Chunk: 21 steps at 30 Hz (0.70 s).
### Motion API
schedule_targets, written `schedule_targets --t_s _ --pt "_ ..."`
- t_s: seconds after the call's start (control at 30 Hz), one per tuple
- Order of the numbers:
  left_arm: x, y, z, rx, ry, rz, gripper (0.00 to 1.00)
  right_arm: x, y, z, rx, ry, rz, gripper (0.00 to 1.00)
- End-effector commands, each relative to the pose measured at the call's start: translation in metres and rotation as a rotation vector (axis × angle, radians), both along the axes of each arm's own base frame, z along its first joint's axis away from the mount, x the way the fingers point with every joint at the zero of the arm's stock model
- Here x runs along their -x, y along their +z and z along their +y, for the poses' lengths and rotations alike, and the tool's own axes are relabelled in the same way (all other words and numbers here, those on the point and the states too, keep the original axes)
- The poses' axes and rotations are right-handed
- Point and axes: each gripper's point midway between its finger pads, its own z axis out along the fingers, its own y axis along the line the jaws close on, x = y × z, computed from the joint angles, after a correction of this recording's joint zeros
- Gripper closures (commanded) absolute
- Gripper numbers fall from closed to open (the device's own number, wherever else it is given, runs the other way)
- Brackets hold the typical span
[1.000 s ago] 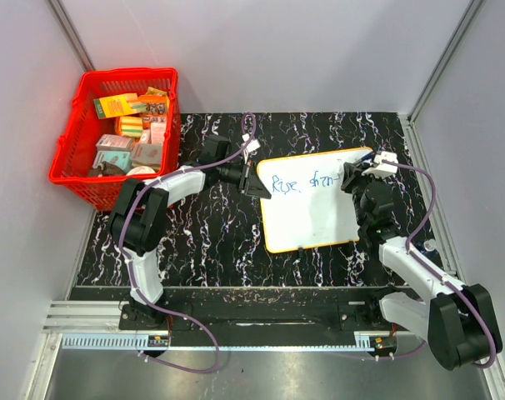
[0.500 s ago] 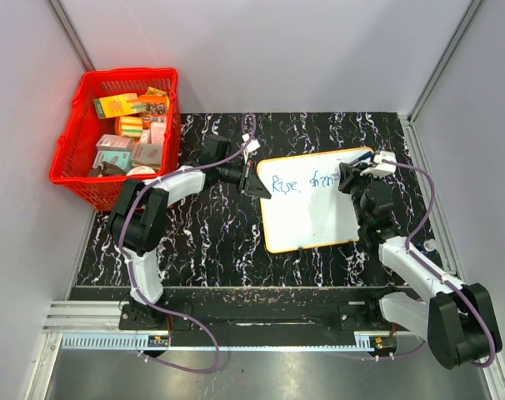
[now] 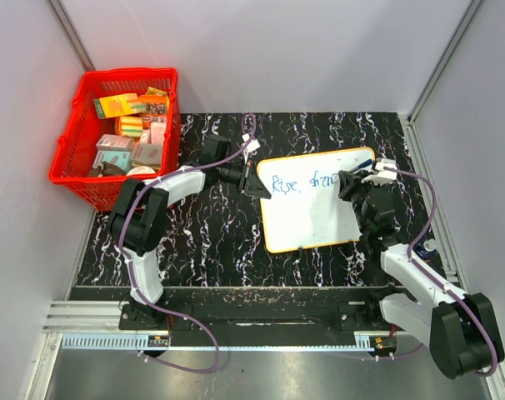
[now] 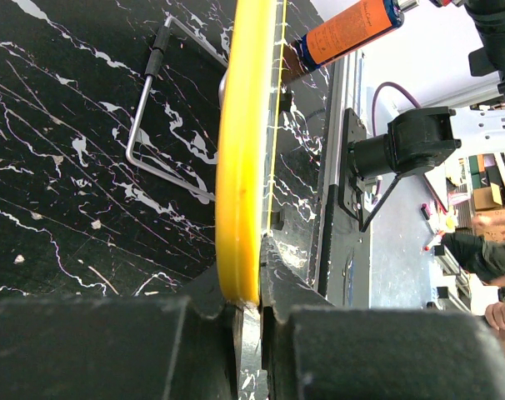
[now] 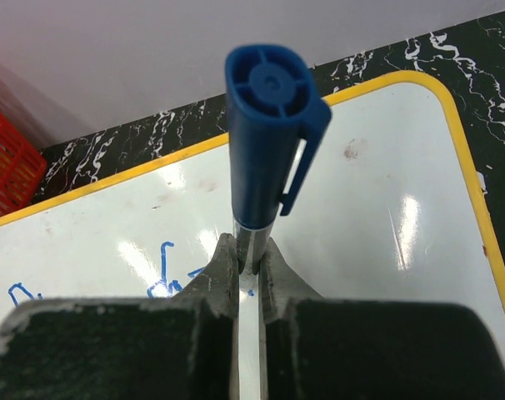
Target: Write a sentence on the whiteboard
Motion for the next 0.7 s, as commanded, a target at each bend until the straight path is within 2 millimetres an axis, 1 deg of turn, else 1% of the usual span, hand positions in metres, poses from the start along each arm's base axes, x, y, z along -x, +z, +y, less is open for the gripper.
schedule_targets --t_s 0.0,0.07,0.33,0.53,0.67 --pt "0.005 -0.051 -0.004 -0.113 -0.032 -0.120 1.00 0.007 -0.013 -0.008 0.014 -0.029 0.043 1.00" --pt "0.005 -0.050 -0.004 -0.112 -0.030 -0.121 1.00 0.009 -0.018 -0.012 0.019 -0.047 0.059 1.00" --pt "0.004 -0.050 -0.004 -0.113 -0.029 -0.122 1.00 0.011 -0.017 -0.023 0.029 -0.103 0.061 1.00" --pt "0.004 -0.049 -0.004 -0.112 -0.029 -0.126 1.00 0.009 -0.001 -0.029 0.036 -0.140 0.025 1.00" --pt "0.004 -0.049 -0.004 -0.110 -0.030 -0.127 1.00 0.005 0.009 -0.030 0.044 -0.148 0.005 1.00"
